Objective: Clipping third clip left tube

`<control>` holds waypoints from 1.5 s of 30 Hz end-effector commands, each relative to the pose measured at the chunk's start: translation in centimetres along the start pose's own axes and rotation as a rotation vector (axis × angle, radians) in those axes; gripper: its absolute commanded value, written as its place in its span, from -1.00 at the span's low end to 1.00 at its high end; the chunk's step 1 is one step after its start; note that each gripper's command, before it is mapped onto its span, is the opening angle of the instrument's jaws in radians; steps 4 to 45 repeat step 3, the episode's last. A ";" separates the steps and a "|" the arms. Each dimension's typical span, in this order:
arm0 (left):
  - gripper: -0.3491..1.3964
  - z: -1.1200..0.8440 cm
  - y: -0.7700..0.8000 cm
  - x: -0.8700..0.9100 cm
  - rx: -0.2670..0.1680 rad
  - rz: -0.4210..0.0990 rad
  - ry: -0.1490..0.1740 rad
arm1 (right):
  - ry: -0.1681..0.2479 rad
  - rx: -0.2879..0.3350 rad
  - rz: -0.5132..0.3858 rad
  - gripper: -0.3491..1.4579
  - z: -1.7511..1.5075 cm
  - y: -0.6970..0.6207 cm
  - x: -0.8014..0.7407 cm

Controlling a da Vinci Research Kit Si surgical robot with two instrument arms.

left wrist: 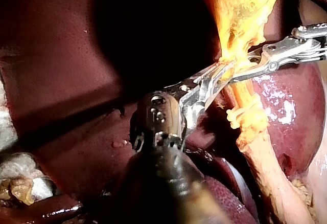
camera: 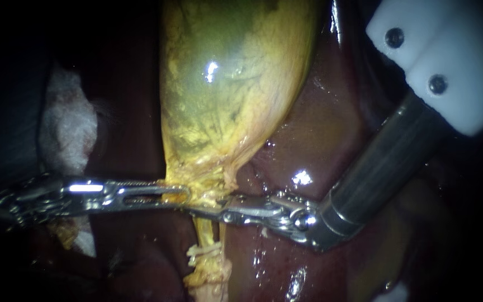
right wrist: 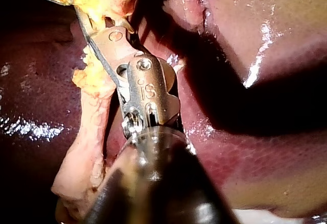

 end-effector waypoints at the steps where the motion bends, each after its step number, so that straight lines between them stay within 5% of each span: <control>1: -1.00 0.00 0.00 0.00 0.000 0.000 0.000 | -0.001 0.000 0.000 -0.98 0.00 0.00 0.00; 45: -1.00 0.00 0.00 0.00 0.000 0.000 0.000 | -0.001 0.001 0.000 -0.98 0.00 -0.01 -0.01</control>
